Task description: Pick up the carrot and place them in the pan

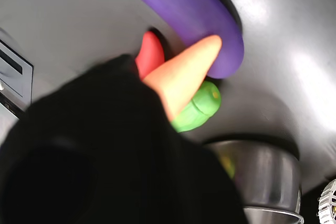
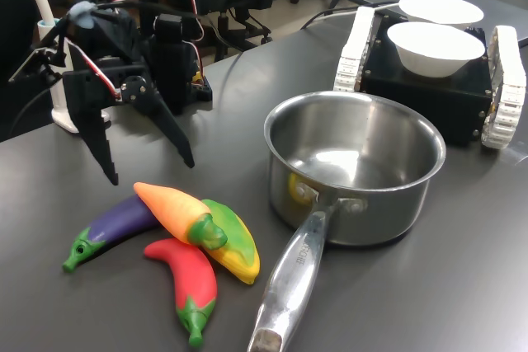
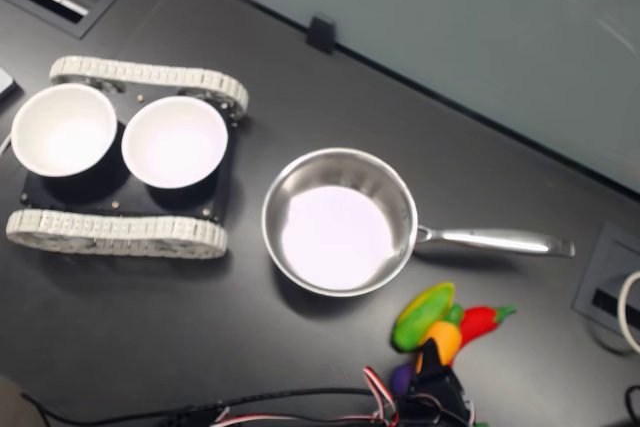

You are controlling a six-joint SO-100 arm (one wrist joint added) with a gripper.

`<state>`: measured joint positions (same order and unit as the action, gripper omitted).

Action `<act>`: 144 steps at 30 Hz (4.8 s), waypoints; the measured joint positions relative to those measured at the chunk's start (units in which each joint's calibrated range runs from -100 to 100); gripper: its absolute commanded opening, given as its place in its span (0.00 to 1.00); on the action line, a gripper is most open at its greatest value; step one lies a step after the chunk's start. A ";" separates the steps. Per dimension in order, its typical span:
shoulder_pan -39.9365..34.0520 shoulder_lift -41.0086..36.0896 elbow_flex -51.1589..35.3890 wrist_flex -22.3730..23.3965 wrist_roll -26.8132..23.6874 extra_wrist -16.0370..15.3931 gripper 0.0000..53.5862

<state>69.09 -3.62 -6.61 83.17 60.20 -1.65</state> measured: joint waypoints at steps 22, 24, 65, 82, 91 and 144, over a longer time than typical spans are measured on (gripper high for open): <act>-2.31 5.13 -1.99 -0.42 3.32 -3.31 0.67; -2.97 5.13 -1.99 -0.42 3.61 -3.31 0.67; -5.28 6.73 10.68 -9.60 5.81 -3.58 0.35; -5.06 6.48 13.85 -14.62 5.71 -3.21 0.01; -5.28 6.48 13.67 -14.62 3.96 -3.21 0.01; -2.75 -13.47 5.16 -12.58 -23.35 -16.35 0.01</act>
<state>66.34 -17.09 -1.45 70.59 36.85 -18.00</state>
